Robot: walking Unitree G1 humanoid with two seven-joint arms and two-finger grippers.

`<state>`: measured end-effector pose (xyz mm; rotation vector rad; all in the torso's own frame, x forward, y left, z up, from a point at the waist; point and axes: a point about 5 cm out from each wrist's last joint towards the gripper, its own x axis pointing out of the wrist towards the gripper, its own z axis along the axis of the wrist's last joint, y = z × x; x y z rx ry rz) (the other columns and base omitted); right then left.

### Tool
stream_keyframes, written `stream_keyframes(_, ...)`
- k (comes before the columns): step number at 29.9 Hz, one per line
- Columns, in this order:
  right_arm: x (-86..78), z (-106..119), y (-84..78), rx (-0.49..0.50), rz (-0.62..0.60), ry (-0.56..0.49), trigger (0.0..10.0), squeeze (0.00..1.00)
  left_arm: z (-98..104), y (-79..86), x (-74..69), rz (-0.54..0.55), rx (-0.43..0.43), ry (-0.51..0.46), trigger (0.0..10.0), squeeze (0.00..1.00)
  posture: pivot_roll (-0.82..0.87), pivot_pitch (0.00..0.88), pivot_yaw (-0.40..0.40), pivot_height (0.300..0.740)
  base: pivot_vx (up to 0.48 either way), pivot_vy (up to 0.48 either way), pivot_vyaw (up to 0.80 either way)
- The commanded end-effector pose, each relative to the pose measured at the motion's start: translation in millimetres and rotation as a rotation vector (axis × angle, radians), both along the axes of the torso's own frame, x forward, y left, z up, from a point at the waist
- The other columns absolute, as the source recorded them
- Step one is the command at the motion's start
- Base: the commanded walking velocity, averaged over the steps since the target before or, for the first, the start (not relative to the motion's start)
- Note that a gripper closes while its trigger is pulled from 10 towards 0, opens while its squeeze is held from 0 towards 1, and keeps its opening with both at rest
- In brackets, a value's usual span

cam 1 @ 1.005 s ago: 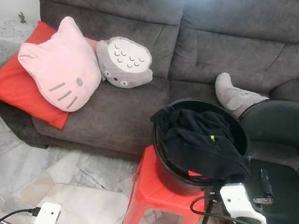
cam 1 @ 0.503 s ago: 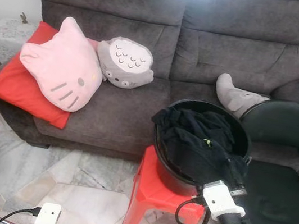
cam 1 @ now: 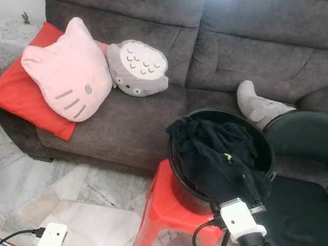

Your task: Hang hanger

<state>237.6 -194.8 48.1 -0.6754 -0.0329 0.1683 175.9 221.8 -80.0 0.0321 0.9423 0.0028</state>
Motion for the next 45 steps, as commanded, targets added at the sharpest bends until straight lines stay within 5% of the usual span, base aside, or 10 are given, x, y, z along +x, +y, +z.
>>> stream_keyframes(1, 1.8, 4.4, -14.1, -0.039, -0.084, -0.034, 10.0, 0.00, -1.4, -0.1, -2.9, 0.000, -0.002, 0.011, 10.0, 0.00, -0.08, 0.000, -0.015, 0.740, 0.000, 0.000, 0.00)
stream_keyframes(8, -2.4, 10.9, -35.5, -0.106, -0.250, -0.115, 10.0, 0.00, -1.4, -0.3, -2.7, -0.007, -0.005, 0.011, 10.0, 0.00, -0.08, 0.000, -0.015, 0.740, 0.000, 0.000, 0.00)
stream_keyframes(19, -13.5, -1.6, -35.9, -0.151, -0.324, -0.094, 10.0, 0.00, -0.9, 0.0, -1.8, -0.014, 0.001, 0.010, 10.0, 0.00, -0.08, 0.000, -0.012, 0.740, 0.000, 0.000, 0.00)
stream_keyframes(30, -10.0, 17.3, -45.3, -0.223, -0.405, -0.232, 10.0, 0.00, -0.4, 0.5, -0.9, -0.011, 0.006, 0.006, 10.0, 0.00, -0.08, 0.000, -0.014, 0.740, 0.000, 0.000, 0.00)
stream_keyframes(34, -8.8, 14.2, -44.0, -0.224, -0.397, -0.212, 10.0, 0.00, -0.4, 0.3, -0.9, -0.013, 0.007, 0.006, 10.0, 0.00, -0.08, 0.000, -0.013, 0.740, 0.000, 0.000, 0.00)
stream_keyframes(38, -7.0, -6.3, -40.2, -0.193, -0.381, -0.054, 10.0, 0.00, -0.6, 0.1, -1.1, -0.016, 0.007, 0.008, 10.0, 0.00, -0.08, 0.000, -0.013, 0.740, 0.000, 0.000, 0.00)
stream_keyframes(45, -2.5, -5.8, -40.7, -0.195, -0.395, -0.050, 10.0, 0.00, -0.7, 0.1, -1.4, -0.018, 0.009, 0.008, 10.0, 0.00, -0.08, 0.000, -0.013, 0.740, 0.000, 0.000, 0.00)
